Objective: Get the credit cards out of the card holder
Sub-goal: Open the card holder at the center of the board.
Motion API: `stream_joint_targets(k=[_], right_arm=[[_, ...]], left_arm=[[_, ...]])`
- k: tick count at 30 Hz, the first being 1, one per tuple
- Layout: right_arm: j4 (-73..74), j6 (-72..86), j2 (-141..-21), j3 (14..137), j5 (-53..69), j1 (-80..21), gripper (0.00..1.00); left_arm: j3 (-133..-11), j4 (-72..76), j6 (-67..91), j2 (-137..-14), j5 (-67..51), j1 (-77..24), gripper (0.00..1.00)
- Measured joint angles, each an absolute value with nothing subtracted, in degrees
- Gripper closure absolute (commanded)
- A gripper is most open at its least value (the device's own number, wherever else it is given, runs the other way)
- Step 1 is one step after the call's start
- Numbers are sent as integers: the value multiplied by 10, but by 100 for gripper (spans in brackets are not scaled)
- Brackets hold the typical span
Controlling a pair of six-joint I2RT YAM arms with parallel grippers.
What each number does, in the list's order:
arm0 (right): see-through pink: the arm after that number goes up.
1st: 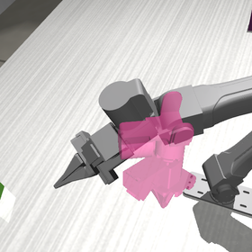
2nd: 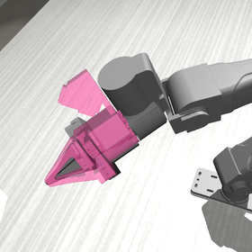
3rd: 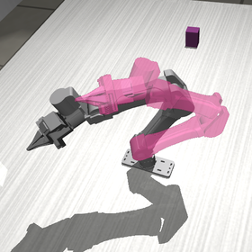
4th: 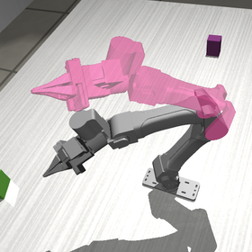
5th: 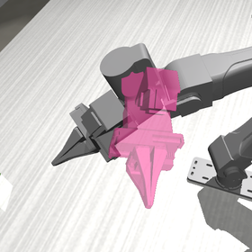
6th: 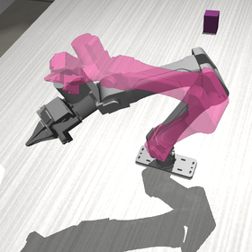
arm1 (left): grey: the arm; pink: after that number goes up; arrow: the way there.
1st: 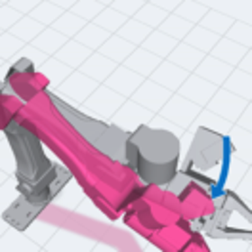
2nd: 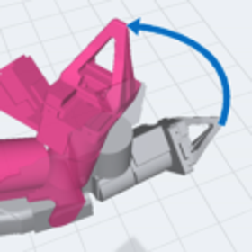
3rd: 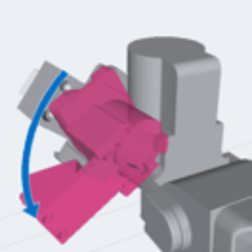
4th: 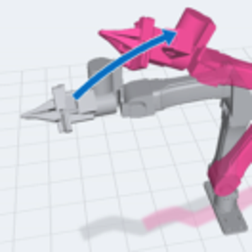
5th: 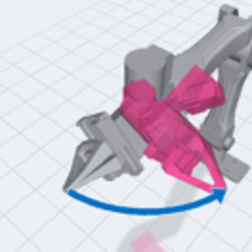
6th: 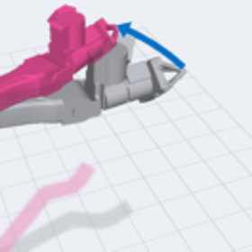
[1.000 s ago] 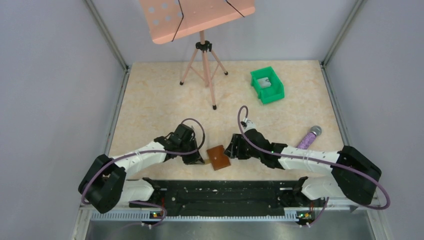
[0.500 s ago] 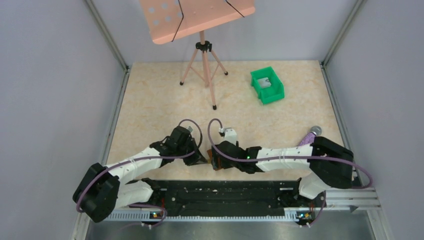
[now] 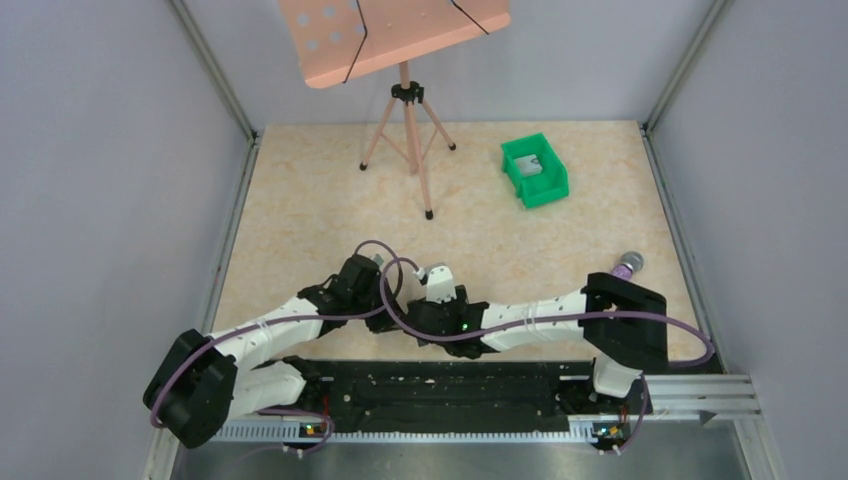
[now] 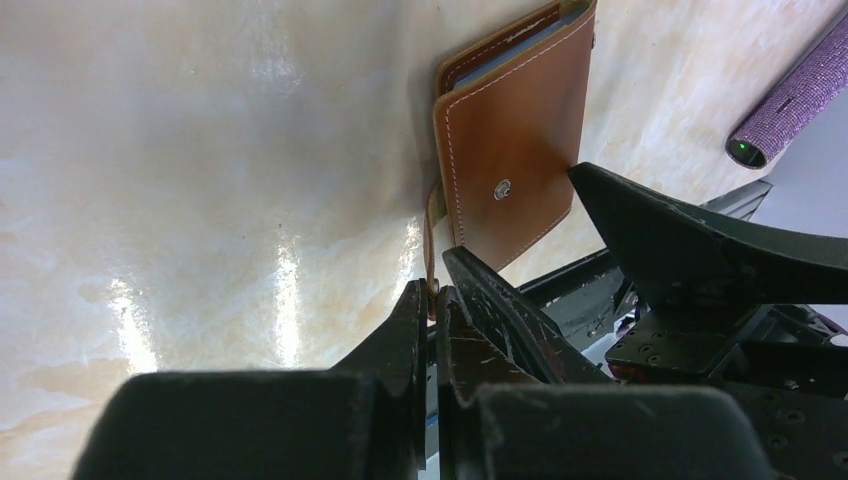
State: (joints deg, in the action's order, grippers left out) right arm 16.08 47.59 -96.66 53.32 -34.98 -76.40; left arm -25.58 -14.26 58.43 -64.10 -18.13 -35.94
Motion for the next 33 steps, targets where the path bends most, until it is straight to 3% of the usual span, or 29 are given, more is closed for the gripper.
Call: stream_joint_targets(k=[10, 19, 27, 33], right_arm=[[195, 476, -1002, 557, -408, -788, 26], [221, 482, -1007, 568, -434, -799, 42], [225, 482, -935, 554, -436, -797, 47], [208, 493, -845, 475, -428, -764, 50]], left_arm=[[-249, -151, 584, -635, -166, -359, 100], [-242, -154, 584, -634, -153, -359, 100], [-242, -165, 581, -631, -140, -359, 100], [-242, -175, 573, -632, -133, -359, 100]])
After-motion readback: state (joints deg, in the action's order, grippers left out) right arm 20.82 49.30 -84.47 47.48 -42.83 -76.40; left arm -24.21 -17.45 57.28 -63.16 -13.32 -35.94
